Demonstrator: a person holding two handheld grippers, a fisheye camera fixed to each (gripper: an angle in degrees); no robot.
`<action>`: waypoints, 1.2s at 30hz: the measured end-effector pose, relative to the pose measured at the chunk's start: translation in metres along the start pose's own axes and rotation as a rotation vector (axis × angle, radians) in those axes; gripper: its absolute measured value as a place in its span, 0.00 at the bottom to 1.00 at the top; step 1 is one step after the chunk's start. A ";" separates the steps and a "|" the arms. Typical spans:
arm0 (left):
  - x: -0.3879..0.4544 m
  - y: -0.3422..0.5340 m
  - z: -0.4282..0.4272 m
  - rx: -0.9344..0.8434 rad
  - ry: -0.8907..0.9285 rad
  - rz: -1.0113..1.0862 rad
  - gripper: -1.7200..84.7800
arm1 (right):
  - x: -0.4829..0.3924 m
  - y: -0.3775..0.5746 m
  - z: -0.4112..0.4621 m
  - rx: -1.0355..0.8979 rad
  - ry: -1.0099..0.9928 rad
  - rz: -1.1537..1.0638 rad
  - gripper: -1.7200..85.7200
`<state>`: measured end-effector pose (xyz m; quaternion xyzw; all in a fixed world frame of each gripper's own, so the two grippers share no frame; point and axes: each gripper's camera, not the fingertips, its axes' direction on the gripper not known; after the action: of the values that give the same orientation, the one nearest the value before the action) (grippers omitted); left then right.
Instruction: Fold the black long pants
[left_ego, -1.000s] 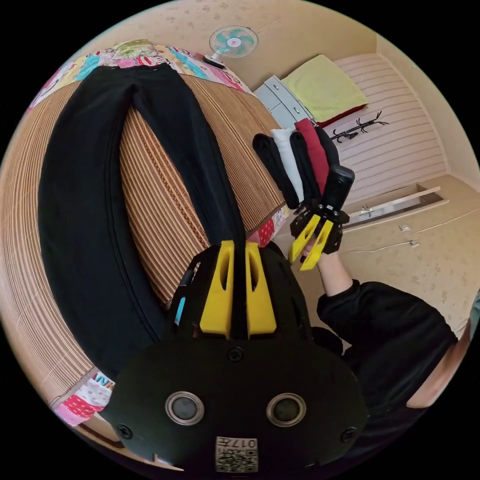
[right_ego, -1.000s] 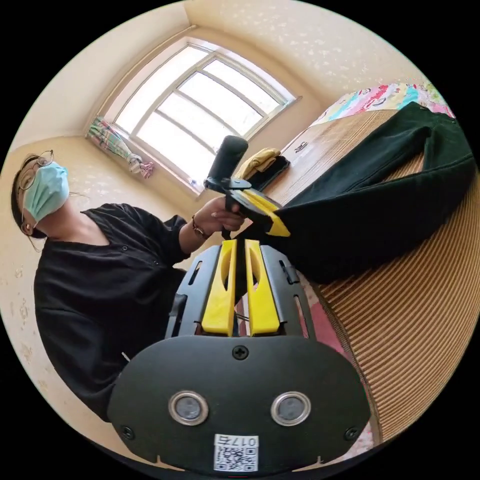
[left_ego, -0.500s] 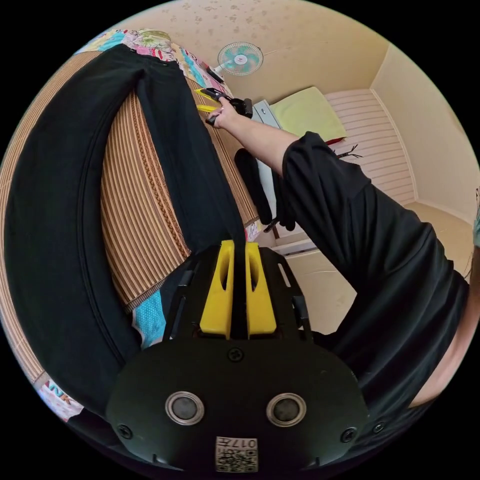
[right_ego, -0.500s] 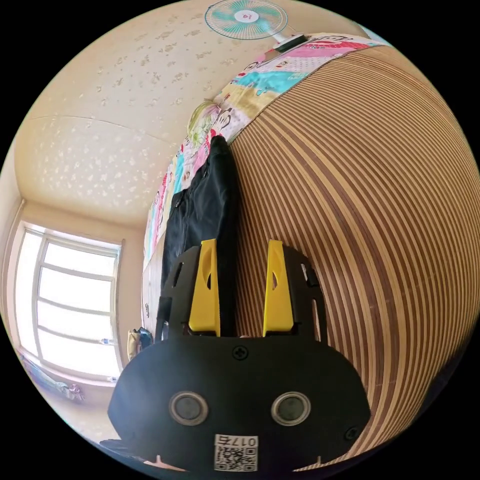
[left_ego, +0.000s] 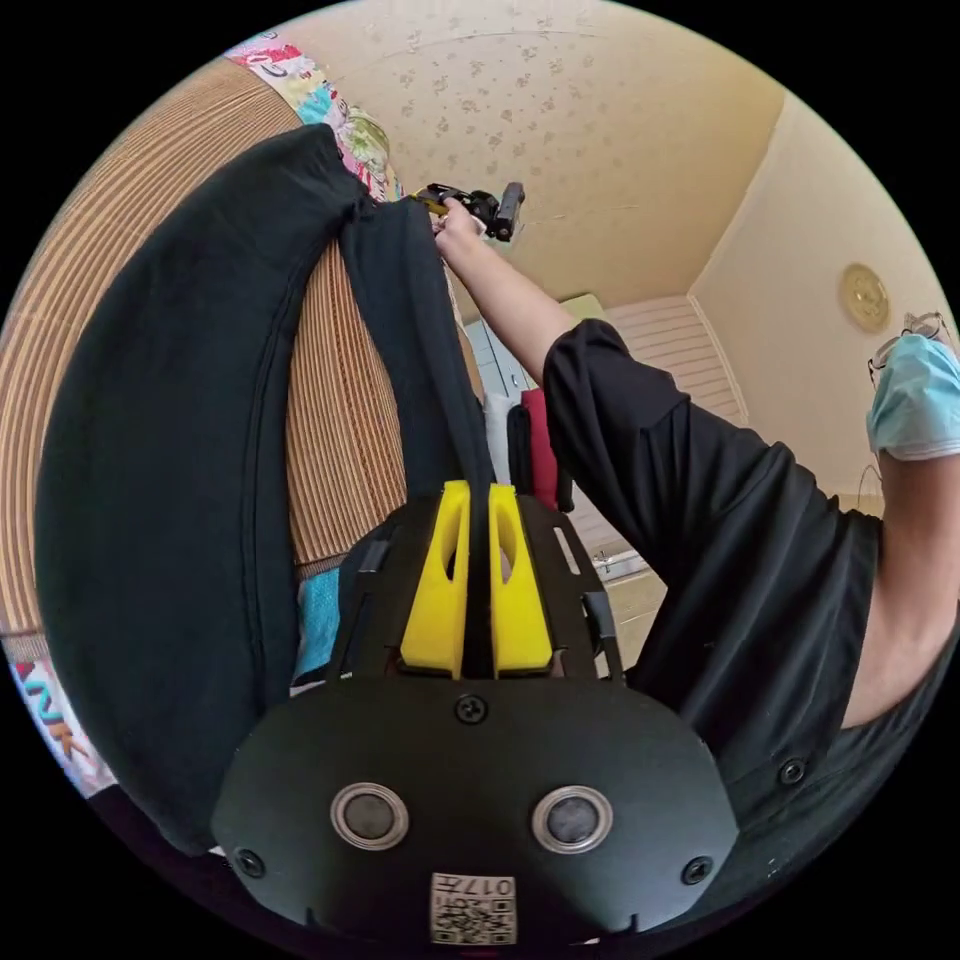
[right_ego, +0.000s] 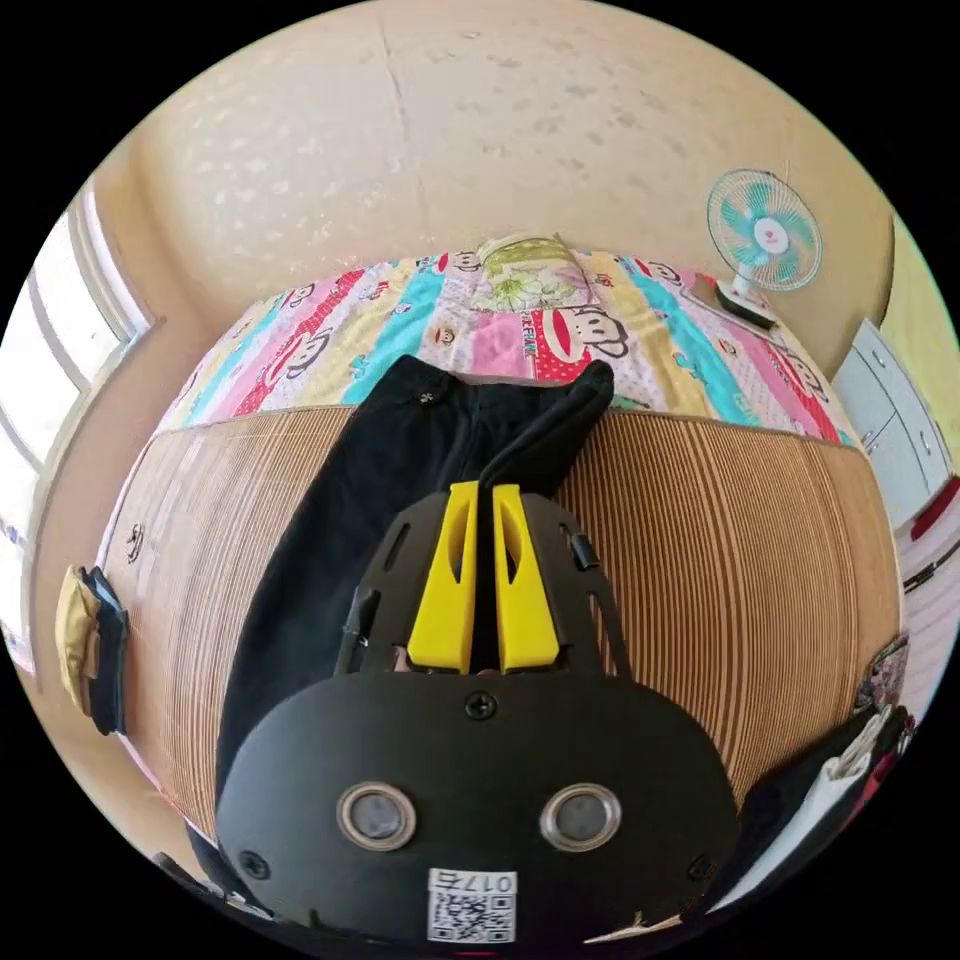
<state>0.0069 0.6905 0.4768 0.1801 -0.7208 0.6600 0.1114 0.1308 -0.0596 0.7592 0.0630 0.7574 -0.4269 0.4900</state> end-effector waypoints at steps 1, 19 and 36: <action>0.000 0.001 -0.010 0.022 0.007 -0.010 0.06 | -0.029 -0.001 -0.008 0.044 0.000 -0.020 0.05; -0.069 0.016 -0.137 0.052 -0.175 -0.229 0.07 | -0.044 0.264 -0.043 -0.189 -0.578 0.006 0.09; -0.003 0.010 -0.122 -0.081 -0.358 -0.149 0.07 | -0.068 0.544 -0.157 -0.279 -1.021 0.126 0.08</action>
<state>-0.0037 0.8125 0.4793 0.3428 -0.7398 0.5777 0.0372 0.3370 0.4147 0.5194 -0.1732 0.4670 -0.2682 0.8246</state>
